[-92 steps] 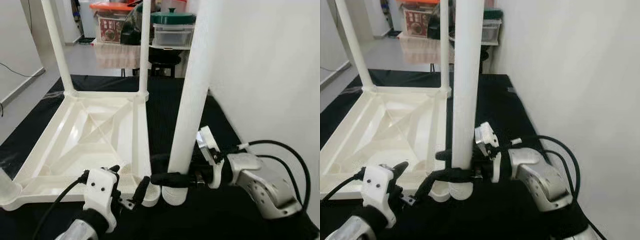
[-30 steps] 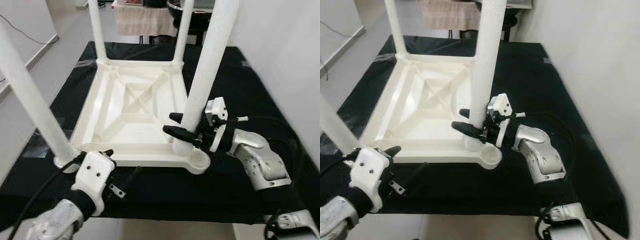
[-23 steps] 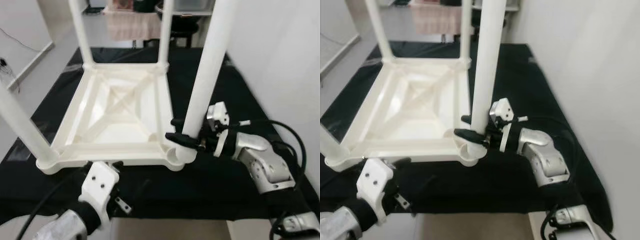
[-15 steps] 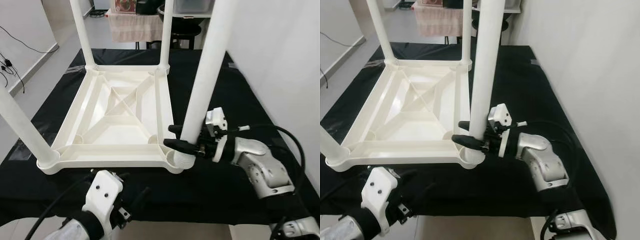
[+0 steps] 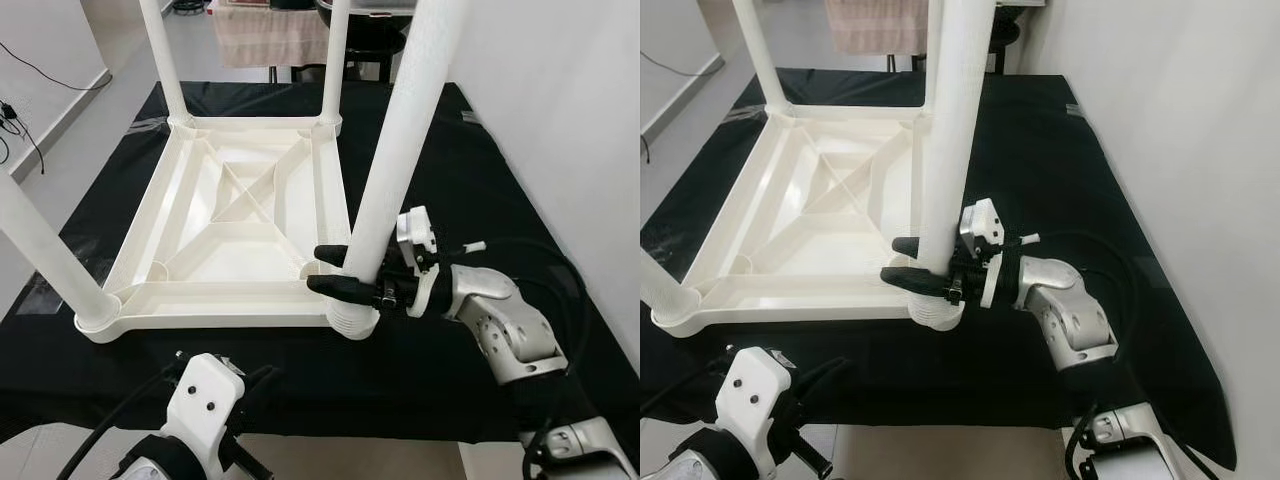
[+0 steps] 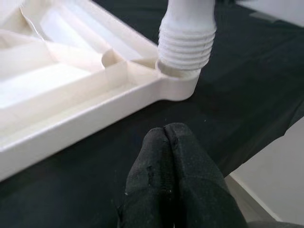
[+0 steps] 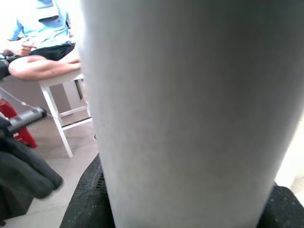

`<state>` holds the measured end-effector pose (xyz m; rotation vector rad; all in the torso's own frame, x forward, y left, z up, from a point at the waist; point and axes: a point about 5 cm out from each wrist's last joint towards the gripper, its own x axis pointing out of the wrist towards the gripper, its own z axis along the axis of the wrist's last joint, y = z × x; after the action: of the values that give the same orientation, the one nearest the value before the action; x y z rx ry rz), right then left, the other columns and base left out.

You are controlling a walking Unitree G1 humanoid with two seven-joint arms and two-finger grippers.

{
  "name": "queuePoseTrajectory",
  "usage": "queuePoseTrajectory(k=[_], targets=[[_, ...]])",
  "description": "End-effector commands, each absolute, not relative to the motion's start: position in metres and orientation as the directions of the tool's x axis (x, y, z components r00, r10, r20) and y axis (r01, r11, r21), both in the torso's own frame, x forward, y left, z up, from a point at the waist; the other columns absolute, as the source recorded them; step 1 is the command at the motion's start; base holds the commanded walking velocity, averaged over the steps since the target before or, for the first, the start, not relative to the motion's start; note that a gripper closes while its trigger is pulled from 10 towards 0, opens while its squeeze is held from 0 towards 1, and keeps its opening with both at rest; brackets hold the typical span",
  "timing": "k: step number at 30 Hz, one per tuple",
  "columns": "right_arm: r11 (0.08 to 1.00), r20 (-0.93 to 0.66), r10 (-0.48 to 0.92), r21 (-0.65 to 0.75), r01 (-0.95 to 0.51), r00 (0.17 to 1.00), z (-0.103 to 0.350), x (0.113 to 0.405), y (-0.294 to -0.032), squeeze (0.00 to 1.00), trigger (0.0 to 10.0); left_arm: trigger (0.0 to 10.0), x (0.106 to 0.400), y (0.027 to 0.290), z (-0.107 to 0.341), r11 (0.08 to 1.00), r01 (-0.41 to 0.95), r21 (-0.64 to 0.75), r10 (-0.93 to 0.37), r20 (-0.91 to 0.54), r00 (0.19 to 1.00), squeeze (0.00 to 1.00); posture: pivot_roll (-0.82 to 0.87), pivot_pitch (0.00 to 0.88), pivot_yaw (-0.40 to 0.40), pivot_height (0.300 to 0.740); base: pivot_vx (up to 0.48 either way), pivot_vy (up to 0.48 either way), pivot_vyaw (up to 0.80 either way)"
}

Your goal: Building children table

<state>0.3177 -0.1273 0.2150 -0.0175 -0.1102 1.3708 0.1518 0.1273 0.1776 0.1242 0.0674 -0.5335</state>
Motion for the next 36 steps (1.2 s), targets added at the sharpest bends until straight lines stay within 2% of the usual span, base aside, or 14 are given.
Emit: queuePoseTrajectory(k=[1,8,9,10,11,12,21,27,30,36], targets=[[0.187,0.072,0.981,-0.107,-0.977,0.180,0.218,0.320,-0.130,0.00,10.0,0.0,0.150,0.132,0.184,0.855,0.498,0.145,-0.489,-0.097,0.867,0.00,0.14,0.204,-0.042,0.740,0.000,0.000,0.00],[0.180,0.013,0.983,-0.170,-0.969,0.181,0.217,0.325,-0.128,0.00,10.0,0.0,0.150,0.143,0.194,0.856,0.484,0.185,-0.475,-0.089,0.875,0.00,0.16,0.229,-0.029,0.740,0.000,0.000,0.00],[0.175,-0.017,0.983,-0.191,-0.966,0.182,0.214,0.324,-0.127,0.00,10.0,4.8,0.149,0.143,0.194,0.851,0.491,0.187,-0.482,-0.095,0.871,0.00,0.16,0.237,-0.023,0.740,0.000,0.000,0.00],[0.171,-0.036,0.983,-0.204,-0.964,0.182,0.211,0.324,-0.126,0.00,10.0,8.2,0.147,0.143,0.194,0.847,0.497,0.188,-0.487,-0.099,0.868,0.00,0.16,0.237,-0.023,0.740,0.000,0.000,0.00],[0.171,-0.036,0.983,-0.204,-0.964,0.182,0.211,0.324,-0.126,0.00,10.0,8.2,0.147,0.143,0.194,0.847,0.497,0.188,-0.487,-0.099,0.868,0.00,0.16,0.237,-0.023,0.740,0.000,0.000,0.00],[0.159,-0.069,0.982,-0.220,-0.962,0.178,0.206,0.322,-0.124,0.00,10.0,10.0,0.146,0.144,0.194,0.846,0.499,0.186,-0.489,-0.101,0.867,0.00,0.16,0.244,-0.018,0.740,0.000,0.000,0.00],[0.150,-0.118,0.975,-0.271,-0.951,0.187,0.202,0.319,-0.124,0.00,10.0,10.0,0.154,0.141,0.200,0.842,0.509,0.179,-0.502,-0.085,0.861,0.00,0.16,0.239,0.012,0.740,0.000,0.000,0.00],[0.209,-0.125,0.959,-0.288,-0.934,0.253,0.204,0.320,-0.138,0.00,10.0,10.0,0.161,0.139,0.207,0.853,0.494,0.167,-0.496,-0.037,0.868,0.00,0.14,0.211,0.000,0.740,0.000,0.000,0.00],[0.240,-0.076,0.961,-0.247,-0.939,0.266,0.210,0.319,-0.149,0.00,10.0,10.0,0.161,0.136,0.211,0.863,0.487,0.137,-0.491,0.003,0.871,0.00,0.14,0.207,-0.025,0.740,0.000,0.000,0.00],[0.244,-0.017,0.968,-0.176,-0.954,0.250,0.213,0.317,-0.156,0.00,10.0,10.0,0.161,0.135,0.209,0.869,0.479,0.128,-0.482,-0.003,0.876,0.00,0.13,0.177,-0.023,0.740,0.000,0.000,0.00]])
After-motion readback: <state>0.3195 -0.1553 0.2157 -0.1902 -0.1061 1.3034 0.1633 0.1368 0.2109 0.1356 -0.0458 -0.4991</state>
